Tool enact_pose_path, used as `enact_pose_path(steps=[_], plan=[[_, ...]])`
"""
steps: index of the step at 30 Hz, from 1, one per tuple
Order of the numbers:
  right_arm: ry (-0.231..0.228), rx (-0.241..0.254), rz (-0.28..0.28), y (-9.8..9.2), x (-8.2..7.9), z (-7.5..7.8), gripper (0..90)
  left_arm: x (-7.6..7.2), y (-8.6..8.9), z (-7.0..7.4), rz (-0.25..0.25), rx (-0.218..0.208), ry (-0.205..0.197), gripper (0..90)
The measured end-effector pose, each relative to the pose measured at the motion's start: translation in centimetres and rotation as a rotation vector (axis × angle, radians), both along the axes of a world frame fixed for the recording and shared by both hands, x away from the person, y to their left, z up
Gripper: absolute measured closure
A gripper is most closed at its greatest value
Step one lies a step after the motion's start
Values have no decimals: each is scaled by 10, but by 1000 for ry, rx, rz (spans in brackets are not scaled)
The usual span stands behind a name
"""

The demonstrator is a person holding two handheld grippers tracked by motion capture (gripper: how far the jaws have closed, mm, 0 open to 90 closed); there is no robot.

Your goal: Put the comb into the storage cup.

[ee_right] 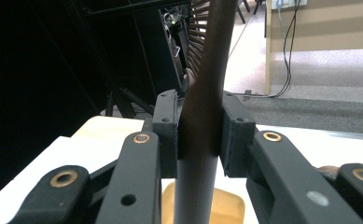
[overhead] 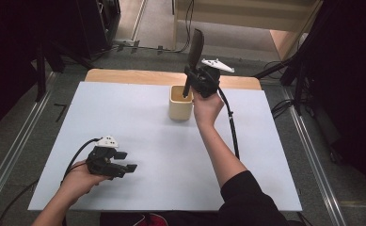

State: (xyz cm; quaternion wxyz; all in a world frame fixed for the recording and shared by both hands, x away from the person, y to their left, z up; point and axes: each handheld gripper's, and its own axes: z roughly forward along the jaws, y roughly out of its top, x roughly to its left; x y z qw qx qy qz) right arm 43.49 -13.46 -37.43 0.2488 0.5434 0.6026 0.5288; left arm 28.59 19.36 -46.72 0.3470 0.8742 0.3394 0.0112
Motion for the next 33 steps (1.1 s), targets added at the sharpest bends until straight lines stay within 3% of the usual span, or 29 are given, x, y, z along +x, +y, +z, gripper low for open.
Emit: enact_pose_path(steps=[33], plan=[[33, -24, -1, 11, 8, -18, 698, -1, 0, 2, -3, -5, -3, 344]])
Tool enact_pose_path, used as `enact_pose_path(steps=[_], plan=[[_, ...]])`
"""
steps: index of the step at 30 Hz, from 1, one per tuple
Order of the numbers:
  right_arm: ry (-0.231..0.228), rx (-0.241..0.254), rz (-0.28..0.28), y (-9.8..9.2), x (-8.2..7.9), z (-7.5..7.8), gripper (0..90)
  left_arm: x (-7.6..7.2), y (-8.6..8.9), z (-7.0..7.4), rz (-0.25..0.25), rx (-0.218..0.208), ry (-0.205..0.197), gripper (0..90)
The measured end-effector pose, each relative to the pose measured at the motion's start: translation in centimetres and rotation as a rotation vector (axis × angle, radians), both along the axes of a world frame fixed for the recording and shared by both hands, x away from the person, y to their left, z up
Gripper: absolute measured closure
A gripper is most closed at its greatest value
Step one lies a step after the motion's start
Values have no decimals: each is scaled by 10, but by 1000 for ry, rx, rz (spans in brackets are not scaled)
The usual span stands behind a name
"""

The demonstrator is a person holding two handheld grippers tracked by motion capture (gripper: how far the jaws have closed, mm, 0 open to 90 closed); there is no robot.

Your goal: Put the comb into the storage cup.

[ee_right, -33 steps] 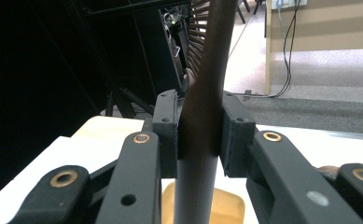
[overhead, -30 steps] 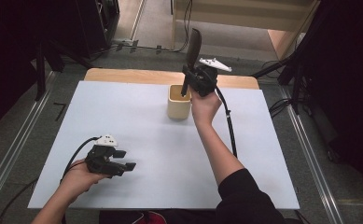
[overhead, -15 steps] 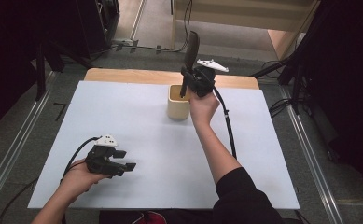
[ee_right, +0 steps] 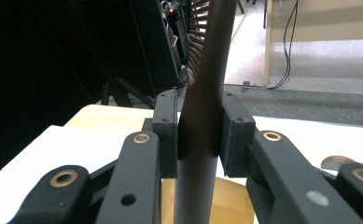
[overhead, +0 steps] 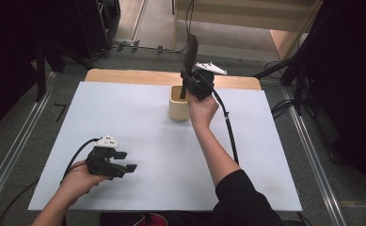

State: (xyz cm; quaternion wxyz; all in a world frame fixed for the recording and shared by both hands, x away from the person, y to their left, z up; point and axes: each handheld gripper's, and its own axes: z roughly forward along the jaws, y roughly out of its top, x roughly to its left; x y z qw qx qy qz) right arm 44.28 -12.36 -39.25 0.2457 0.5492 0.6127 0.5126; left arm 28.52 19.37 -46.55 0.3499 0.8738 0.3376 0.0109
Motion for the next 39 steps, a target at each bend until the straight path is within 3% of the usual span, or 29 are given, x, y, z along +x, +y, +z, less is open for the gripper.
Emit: enact_pose_path(steps=[24, 39], plan=[[15, -13, -4, 2, 1, -21, 698, 0, 0, 0, 4, -6, 3, 344], [52, -20, 4, 0, 0, -35, 697, 2, -1, -1, 2, -4, 9, 343]])
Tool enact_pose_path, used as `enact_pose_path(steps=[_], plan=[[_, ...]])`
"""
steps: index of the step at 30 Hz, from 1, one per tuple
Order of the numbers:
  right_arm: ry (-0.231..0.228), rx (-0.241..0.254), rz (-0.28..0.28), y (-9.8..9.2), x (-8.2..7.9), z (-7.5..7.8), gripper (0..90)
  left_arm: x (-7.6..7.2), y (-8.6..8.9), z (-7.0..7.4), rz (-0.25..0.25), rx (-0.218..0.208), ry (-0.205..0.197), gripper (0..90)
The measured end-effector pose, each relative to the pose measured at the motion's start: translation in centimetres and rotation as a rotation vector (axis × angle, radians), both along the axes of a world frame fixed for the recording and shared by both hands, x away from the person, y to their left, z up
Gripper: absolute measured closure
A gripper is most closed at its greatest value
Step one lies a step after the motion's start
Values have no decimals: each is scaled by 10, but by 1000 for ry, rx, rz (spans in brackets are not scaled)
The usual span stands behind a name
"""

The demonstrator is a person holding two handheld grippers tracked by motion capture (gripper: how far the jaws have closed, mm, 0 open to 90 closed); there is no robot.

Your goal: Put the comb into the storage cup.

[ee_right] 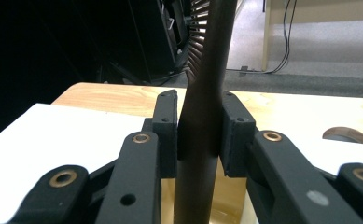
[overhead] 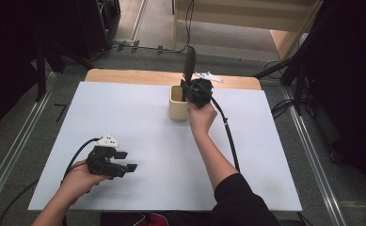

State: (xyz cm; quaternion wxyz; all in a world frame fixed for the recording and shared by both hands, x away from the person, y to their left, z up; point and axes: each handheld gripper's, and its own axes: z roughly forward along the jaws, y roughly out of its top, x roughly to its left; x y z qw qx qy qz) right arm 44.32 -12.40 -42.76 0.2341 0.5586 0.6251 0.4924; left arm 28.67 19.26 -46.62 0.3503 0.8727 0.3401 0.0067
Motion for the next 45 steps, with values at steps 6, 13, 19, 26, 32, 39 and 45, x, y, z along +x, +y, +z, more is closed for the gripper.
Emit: enact_pose_path(steps=[6, 13, 19, 26, 32, 39, 45], plan=[[3, 0, 6, 1, -1, -5, 696, 0, 1, 0, 8, -4, 1, 343], [14, 10, 8, -1, -3, -9, 692, -1, 0, 0, 10, 1, 1, 344], [22, 38, 27, -7, -3, -12, 407, -2, 2, 0, 8, -1, -2, 343], [24, -9, 29, -14, -5, -10, 246, -3, 2, 0, 7, -3, -3, 344], [11, -13, 24, -20, -10, -10, 214, -3, 2, 0, 7, -3, -4, 344], [1, -10, 14, -30, -17, -11, 214, -3, 2, 0, 6, -2, -4, 343], [-15, -8, 21, -37, -26, -10, 214, -4, 2, 1, 6, 0, -7, 343]])
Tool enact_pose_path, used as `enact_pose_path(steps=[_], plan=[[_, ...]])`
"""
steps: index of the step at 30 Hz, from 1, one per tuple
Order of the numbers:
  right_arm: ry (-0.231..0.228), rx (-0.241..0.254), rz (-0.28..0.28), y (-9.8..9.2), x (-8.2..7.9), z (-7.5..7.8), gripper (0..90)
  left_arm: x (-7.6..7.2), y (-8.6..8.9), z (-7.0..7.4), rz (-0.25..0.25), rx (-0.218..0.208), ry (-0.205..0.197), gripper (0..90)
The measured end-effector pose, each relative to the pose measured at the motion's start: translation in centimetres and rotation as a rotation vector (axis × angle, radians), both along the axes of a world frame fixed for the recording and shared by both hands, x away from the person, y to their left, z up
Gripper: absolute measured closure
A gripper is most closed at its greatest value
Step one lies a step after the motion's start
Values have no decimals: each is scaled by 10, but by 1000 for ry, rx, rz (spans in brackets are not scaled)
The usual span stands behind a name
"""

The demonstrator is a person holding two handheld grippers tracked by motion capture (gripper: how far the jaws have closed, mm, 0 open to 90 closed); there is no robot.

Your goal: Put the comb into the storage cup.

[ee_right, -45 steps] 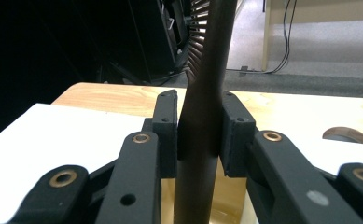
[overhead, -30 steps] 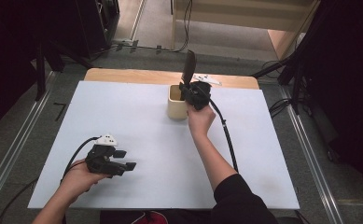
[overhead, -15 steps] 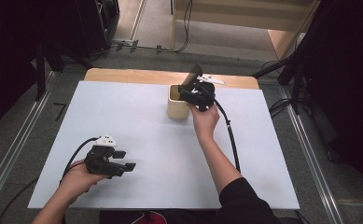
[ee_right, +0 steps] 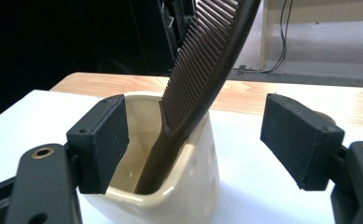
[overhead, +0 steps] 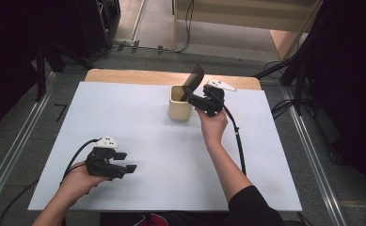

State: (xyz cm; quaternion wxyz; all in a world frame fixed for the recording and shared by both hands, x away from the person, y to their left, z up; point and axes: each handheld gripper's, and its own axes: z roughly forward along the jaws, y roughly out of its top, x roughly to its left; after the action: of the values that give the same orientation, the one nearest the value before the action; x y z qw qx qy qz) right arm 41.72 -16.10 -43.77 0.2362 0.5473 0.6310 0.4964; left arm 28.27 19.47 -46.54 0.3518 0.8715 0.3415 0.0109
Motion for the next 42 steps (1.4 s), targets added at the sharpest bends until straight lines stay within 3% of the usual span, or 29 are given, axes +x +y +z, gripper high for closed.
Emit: enact_pose_path(steps=[8, 14, 23, 42], plan=[[-6, -49, 12, -5, -10, 3, 215, 0, 1, 1, 3, -1, -1, 343], [-31, -29, 18, -12, -21, 6, 216, 0, 1, 1, 2, 1, -4, 344], [-66, -39, 34, -20, -34, 7, 218, 1, 1, 2, 5, -1, -7, 343], [-78, -49, 106, -29, -60, 5, 230, 3, 0, 3, -3, -3, -10, 343]])
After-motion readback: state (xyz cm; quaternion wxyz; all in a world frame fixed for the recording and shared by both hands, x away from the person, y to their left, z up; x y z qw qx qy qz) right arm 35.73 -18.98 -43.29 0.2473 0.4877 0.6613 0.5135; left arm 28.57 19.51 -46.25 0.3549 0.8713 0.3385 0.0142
